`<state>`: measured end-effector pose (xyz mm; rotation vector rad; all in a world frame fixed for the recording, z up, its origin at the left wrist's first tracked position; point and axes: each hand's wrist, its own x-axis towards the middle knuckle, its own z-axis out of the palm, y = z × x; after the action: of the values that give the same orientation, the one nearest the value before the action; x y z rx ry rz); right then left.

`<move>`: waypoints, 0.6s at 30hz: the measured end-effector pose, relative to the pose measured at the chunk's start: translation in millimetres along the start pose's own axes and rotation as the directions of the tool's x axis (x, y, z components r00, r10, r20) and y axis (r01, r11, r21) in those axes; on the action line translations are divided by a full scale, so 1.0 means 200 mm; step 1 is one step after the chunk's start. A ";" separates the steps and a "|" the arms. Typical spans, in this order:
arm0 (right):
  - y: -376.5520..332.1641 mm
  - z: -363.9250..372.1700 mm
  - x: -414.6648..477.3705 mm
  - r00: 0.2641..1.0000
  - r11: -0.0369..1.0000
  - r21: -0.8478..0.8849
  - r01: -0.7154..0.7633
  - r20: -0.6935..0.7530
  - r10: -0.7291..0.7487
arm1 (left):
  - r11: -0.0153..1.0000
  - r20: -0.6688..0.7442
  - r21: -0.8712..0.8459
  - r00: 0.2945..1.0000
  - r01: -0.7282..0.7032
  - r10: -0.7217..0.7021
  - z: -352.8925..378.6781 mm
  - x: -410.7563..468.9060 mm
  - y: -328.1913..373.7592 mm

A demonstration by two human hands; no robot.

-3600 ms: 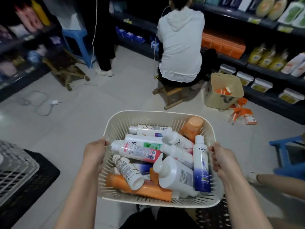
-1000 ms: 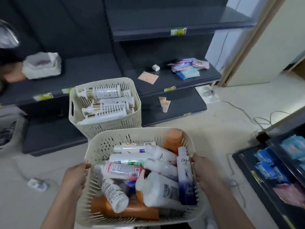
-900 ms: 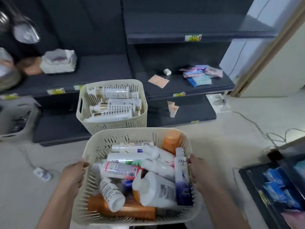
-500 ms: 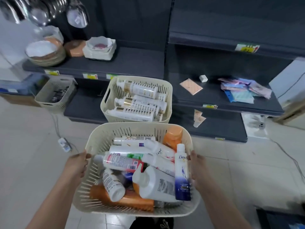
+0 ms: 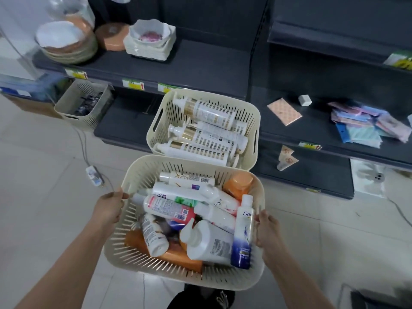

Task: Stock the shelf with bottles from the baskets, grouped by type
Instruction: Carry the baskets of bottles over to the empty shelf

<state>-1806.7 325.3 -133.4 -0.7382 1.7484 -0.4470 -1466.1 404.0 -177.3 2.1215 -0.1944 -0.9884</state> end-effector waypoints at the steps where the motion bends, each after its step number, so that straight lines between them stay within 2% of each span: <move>1: 0.02 0.02 0.02 1.000 1.000 0.001 -0.008 -0.003 0.008 | 1.000 0.001 0.002 1.000 0.009 -0.009 0.00 0.02 -0.01; 7: 0.07 0.08 0.07 0.998 0.998 -0.002 -0.056 -0.023 0.056 | 0.999 0.014 0.051 1.000 0.015 -0.016 0.04 0.12 -0.01; 11: 0.09 0.09 0.09 1.000 0.999 -0.048 -0.022 -0.024 0.020 | 0.996 0.032 0.088 0.999 0.004 -0.007 0.05 0.10 -0.01; 15: 0.10 0.07 0.12 0.999 0.987 -0.150 -0.049 -0.022 0.046 | 0.992 0.033 0.129 0.999 0.003 -0.008 0.05 0.07 0.01; 18: 0.11 0.06 0.14 1.000 0.964 -0.264 -0.013 -0.017 0.008 | 0.968 0.008 0.245 0.998 -0.056 0.056 0.05 0.05 0.02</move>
<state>-1805.1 323.5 -171.7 -0.9151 1.8471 -0.2134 -1465.6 391.2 -184.4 2.3251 -0.3935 -0.9733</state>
